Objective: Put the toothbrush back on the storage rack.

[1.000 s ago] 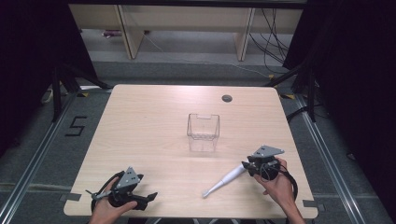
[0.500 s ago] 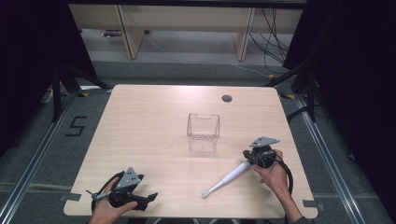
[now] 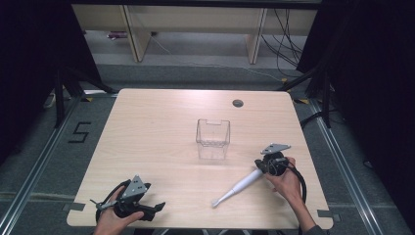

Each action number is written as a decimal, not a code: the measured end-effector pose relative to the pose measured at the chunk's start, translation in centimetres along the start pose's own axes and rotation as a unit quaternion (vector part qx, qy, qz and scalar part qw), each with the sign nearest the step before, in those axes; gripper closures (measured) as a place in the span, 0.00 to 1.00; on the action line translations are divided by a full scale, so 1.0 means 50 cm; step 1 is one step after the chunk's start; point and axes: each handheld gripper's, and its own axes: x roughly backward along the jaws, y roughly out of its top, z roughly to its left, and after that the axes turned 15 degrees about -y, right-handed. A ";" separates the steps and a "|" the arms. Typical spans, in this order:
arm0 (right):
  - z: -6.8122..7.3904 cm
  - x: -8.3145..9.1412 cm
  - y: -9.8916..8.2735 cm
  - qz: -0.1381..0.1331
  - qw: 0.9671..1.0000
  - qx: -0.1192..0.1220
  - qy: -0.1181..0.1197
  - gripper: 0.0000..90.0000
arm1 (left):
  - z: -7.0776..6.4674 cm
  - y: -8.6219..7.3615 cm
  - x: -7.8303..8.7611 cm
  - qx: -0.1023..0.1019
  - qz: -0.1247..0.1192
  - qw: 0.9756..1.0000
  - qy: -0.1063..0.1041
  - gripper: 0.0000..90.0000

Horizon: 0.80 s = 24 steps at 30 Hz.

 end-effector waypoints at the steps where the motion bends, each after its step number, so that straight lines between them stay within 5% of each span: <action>1: 0.000 0.000 0.000 0.000 1.000 0.000 0.000 0.99 | 0.000 0.000 0.000 0.000 0.000 1.000 0.000 0.17; 15: -0.007 0.001 -0.010 0.003 1.000 0.009 -0.003 0.99 | -0.001 0.000 0.000 0.004 -0.004 1.000 0.000 0.17; 21: -0.002 0.007 -0.019 0.011 1.000 -0.014 -0.004 0.99 | -0.002 0.000 0.000 0.004 -0.005 1.000 -0.003 0.17; 22: -0.009 0.011 -0.021 0.013 1.000 0.006 -0.003 0.99 | -0.001 0.000 0.000 0.002 -0.003 1.000 0.000 0.17; 24: -0.008 0.015 -0.023 0.019 1.000 0.001 0.001 0.99 | -0.002 0.000 0.000 0.002 -0.004 1.000 -0.005 0.17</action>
